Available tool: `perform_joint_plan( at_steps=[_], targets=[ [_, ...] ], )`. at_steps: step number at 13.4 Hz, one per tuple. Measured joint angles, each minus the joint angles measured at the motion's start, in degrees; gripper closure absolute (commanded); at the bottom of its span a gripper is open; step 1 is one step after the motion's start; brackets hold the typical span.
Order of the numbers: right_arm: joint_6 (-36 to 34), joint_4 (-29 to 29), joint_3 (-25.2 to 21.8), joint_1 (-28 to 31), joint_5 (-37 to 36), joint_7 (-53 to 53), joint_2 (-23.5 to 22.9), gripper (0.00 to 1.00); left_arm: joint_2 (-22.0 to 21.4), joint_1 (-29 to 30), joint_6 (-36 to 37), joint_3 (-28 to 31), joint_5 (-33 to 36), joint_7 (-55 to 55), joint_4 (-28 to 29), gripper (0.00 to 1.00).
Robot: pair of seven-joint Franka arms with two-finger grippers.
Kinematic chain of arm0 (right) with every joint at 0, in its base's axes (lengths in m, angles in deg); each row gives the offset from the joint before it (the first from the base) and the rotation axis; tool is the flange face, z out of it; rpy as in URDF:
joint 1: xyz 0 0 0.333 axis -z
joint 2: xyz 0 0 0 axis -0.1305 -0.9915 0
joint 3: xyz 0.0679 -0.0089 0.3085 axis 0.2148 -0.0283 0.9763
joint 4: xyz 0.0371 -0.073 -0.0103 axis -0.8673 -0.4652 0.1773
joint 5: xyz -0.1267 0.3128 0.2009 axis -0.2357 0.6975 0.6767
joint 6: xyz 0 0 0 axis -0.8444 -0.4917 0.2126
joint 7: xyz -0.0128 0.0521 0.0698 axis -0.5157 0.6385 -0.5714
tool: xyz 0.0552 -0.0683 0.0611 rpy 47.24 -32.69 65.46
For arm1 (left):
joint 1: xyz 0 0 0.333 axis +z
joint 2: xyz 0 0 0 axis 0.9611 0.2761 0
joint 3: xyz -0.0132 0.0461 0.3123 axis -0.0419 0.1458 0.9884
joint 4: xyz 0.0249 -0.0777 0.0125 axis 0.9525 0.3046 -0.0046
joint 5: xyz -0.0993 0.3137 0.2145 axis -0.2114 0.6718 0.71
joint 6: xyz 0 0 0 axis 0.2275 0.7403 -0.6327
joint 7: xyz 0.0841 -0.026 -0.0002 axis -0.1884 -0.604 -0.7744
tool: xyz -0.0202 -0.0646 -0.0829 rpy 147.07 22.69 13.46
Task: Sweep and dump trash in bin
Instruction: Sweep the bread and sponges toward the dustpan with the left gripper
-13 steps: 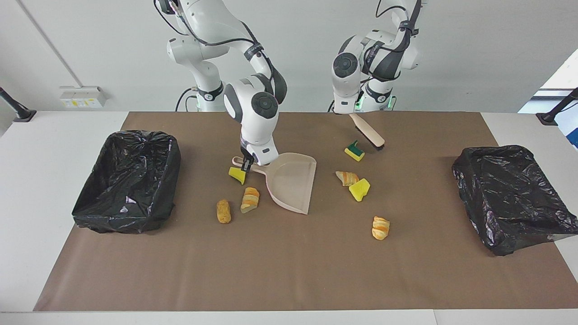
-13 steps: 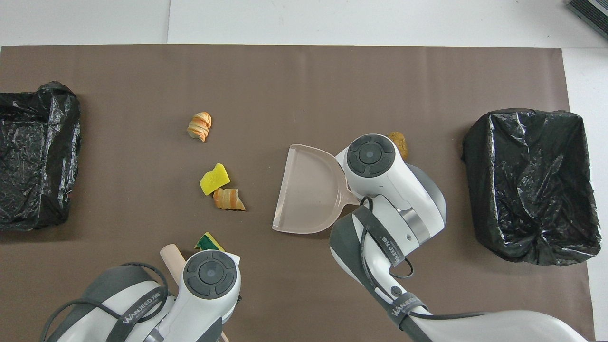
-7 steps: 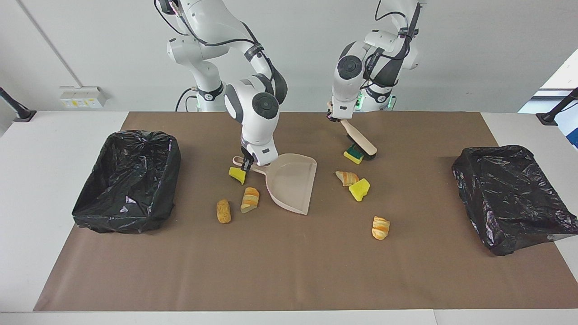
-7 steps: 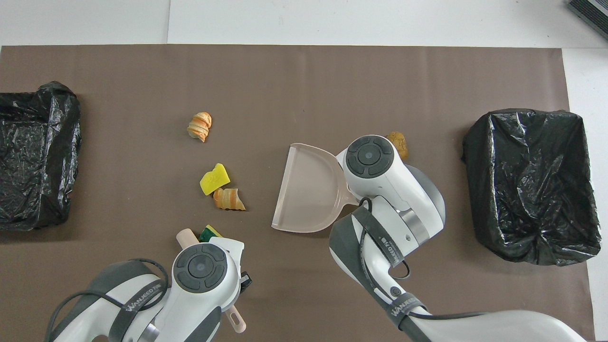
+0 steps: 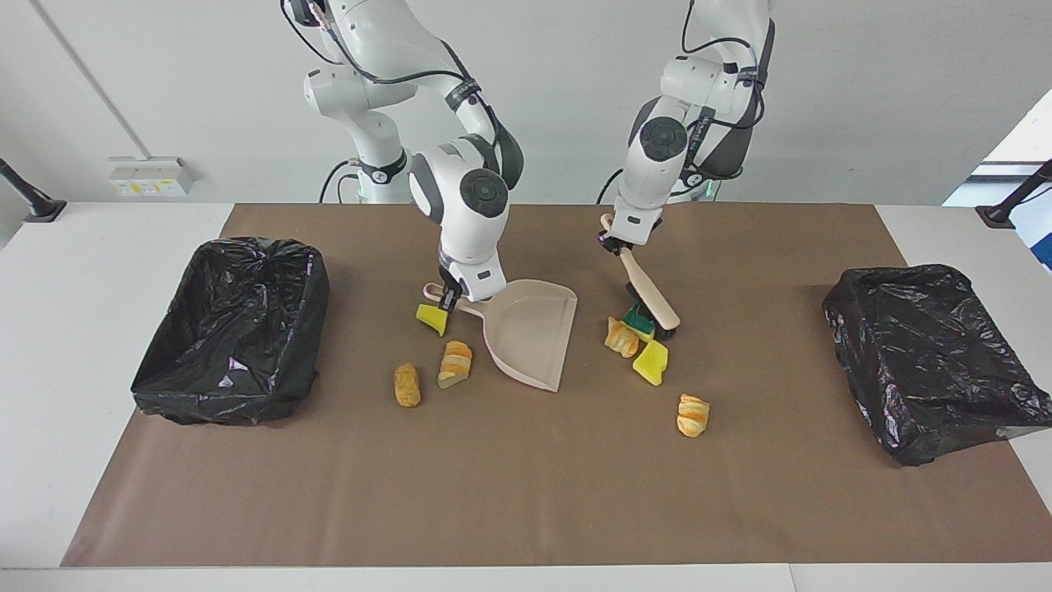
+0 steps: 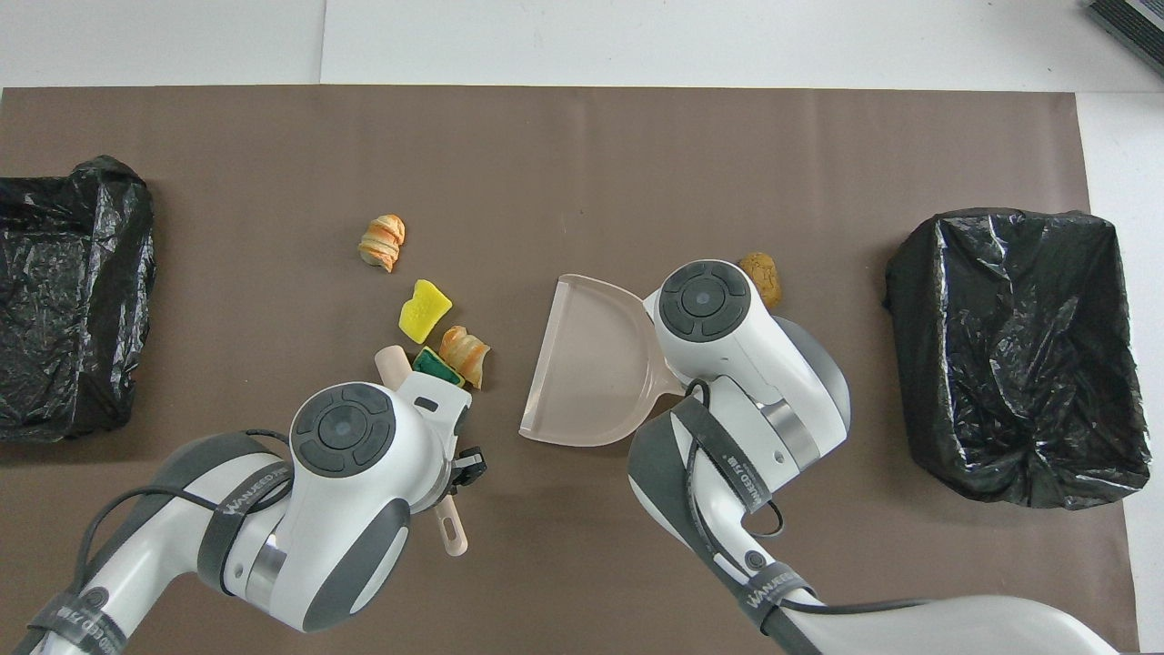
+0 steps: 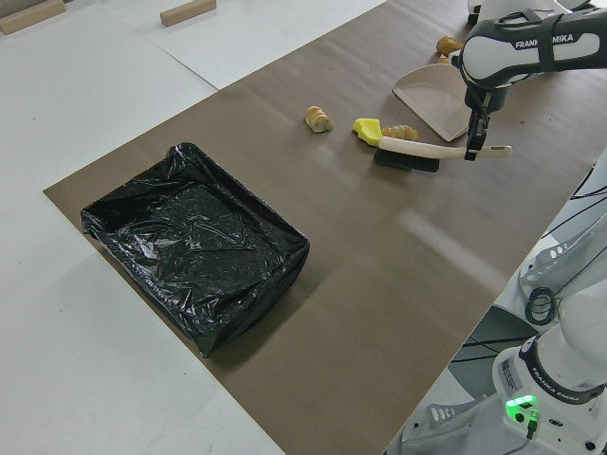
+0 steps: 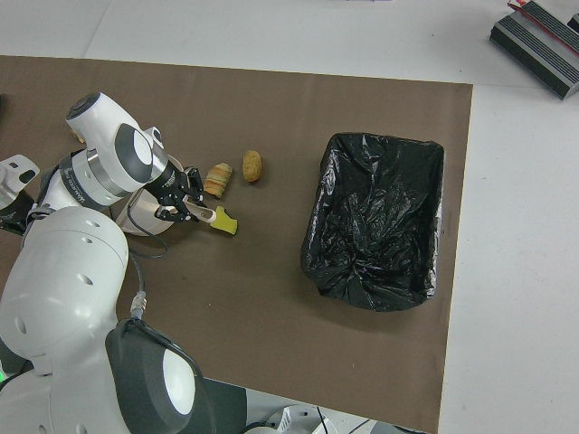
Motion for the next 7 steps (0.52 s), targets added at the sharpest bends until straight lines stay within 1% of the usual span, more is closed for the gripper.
perform_joint_plan(
  at_steps=[2, 3, 5, 7],
  targets=[
    [-1.9, 0.8, 0.0, -0.6, 0.0, -0.3, 0.1, 1.00, 0.8, -0.9, -0.1, -0.5, 0.0, 6.2, -0.5, 1.00],
    [-2.2, 0.9, 0.0, -0.8, 0.0, -0.6, 0.1, 1.00, 1.3, -2.6, -1.1, -0.6, 0.0, 7.7, -0.5, 1.00],
    [-2.2, 0.9, 0.0, -0.8, 0.0, -0.8, 0.1, 1.00, 2.9, -6.1, -5.3, -1.2, 0.0, 8.1, -0.6, 1.00],
    [-2.2, 0.9, 0.0, -0.8, 0.0, -0.8, 0.1, 1.00, 3.8, -8.6, -7.6, -1.3, -0.1, 9.8, -1.6, 1.00]
  ],
)
